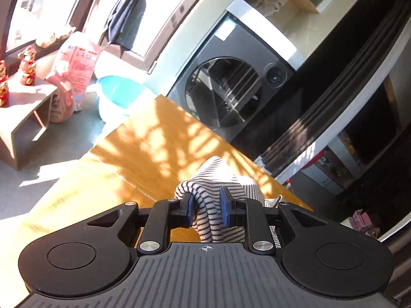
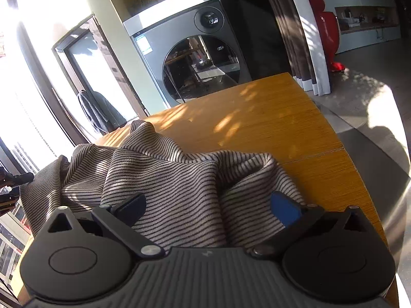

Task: Fold clothes

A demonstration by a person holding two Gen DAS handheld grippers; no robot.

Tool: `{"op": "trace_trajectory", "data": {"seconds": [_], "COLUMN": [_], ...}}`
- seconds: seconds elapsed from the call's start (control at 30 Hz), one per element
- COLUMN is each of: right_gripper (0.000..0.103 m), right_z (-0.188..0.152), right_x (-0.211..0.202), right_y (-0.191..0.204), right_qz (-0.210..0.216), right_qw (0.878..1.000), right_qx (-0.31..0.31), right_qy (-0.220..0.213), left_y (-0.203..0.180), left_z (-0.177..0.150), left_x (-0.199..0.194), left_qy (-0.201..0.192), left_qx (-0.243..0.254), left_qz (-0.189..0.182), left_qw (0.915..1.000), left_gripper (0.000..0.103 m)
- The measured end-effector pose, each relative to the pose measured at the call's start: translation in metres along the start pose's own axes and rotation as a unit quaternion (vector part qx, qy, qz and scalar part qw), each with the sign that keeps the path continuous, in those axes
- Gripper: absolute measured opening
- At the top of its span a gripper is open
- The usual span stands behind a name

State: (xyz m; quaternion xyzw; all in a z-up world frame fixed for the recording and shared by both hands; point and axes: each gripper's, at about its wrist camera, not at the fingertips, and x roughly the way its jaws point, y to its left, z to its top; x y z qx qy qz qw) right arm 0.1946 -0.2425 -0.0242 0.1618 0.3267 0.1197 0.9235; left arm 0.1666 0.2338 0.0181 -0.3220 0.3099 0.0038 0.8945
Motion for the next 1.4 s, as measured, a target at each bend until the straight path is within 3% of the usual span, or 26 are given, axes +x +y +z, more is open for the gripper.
{"op": "trace_trajectory", "data": {"seconds": [0.03, 0.07, 0.13, 0.2, 0.27, 0.33, 0.43, 0.47, 0.57, 0.63, 0.7, 0.77, 0.8, 0.9, 0.97, 1.07, 1.2, 1.27, 1.33, 1.4], "right_gripper": [0.103, 0.103, 0.103, 0.103, 0.099, 0.092, 0.082, 0.076, 0.068, 0.051, 0.016, 0.007, 0.006, 0.003, 0.003, 0.003, 0.003, 0.003, 0.003, 0.003], "right_z": [0.002, 0.003, 0.004, 0.006, 0.009, 0.008, 0.0, -0.001, -0.003, -0.008, -0.007, -0.001, 0.004, 0.027, 0.06, 0.092, 0.087, 0.074, 0.069, 0.072], "right_x": [0.002, 0.005, 0.011, 0.016, 0.004, -0.02, -0.045, -0.044, -0.019, 0.013, 0.036, 0.041, 0.034, 0.003, 0.003, 0.031, 0.083, 0.108, 0.122, 0.114], "right_y": [0.003, 0.009, 0.022, 0.029, 0.04, 0.065, 0.108, 0.119, 0.144, 0.151, 0.143, 0.136, 0.137, 0.143, 0.128, 0.086, 0.032, 0.012, -0.006, -0.017], "right_qz": [-0.006, -0.014, -0.03, -0.04, -0.051, -0.075, -0.1, -0.089, -0.044, -0.049, -0.054, -0.048, -0.055, -0.111, -0.171, -0.227, -0.245, -0.262, -0.27, -0.265], "right_qw": [1.0, 0.999, 0.992, 0.983, 0.98, 0.966, 0.93, 0.928, 0.934, 0.929, 0.926, 0.92, 0.911, 0.86, 0.846, 0.852, 0.875, 0.874, 0.879, 0.894], "right_qx": [-0.016, -0.041, -0.108, -0.162, -0.184, -0.247, -0.338, -0.348, -0.352, -0.365, -0.372, -0.383, -0.407, -0.494, -0.495, -0.462, -0.415, -0.409, -0.392, -0.36], "right_qy": [0.012, 0.026, 0.059, 0.079, 0.05, -0.025, -0.103, -0.098, -0.038, 0.008, 0.047, 0.062, 0.048, -0.061, -0.104, -0.099, -0.038, -0.012, 0.012, 0.011], "left_y": [0.014, 0.021, 0.026, 0.021, 0.013, 0.005, 0.003, 0.001, -0.01, -0.026, -0.044, -0.059, -0.066, -0.089, -0.103, -0.117, -0.104, -0.088, -0.075, -0.069], "left_z": [0.003, 0.004, 0.004, 0.0, -0.003, -0.004, -0.001, 0.0, 0.001, -0.005, -0.015, -0.023, -0.027, -0.04, -0.047, -0.055, -0.056, -0.048, -0.03, -0.016], "left_x": [0.011, 0.017, 0.022, 0.012, 0.0, -0.015, -0.036, -0.042, -0.056, -0.053, -0.04, -0.021, -0.011, 0.017, 0.039, 0.081, 0.129, 0.144, 0.145, 0.141], "left_qy": [0.022, 0.046, 0.082, 0.085, 0.077, 0.062, 0.04, 0.027, -0.012, -0.013, -0.008, -0.001, 0.002, 0.012, 0.023, 0.059, 0.087, 0.071, 0.05, 0.014], "left_qx": [-0.01, -0.017, -0.018, 0.023, 0.067, 0.12, 0.168, 0.172, 0.183, 0.198, 0.218, 0.24, 0.251, 0.283, 0.301, 0.311, 0.312, 0.316, 0.291, 0.288], "left_qz": [0.008, 0.006, -0.009, -0.017, -0.023, -0.026, -0.016, -0.013, -0.025, -0.056, -0.08, -0.098, -0.107, -0.134, -0.147, -0.147, -0.079, -0.016, 0.012, 0.052], "left_qw": [0.9997, 0.9988, 0.9964, 0.996, 0.9945, 0.9905, 0.9849, 0.9847, 0.9827, 0.9786, 0.9727, 0.9659, 0.9622, 0.9497, 0.9421, 0.937, 0.9427, 0.9459, 0.9553, 0.9562], "left_gripper": [0.034, 0.052, 0.065, 0.069, 0.086, 0.098, 0.098, 0.099, 0.101, 0.103, 0.103, 0.103, 0.103, 0.103, 0.103, 0.103, 0.103, 0.103, 0.103, 0.103]}}
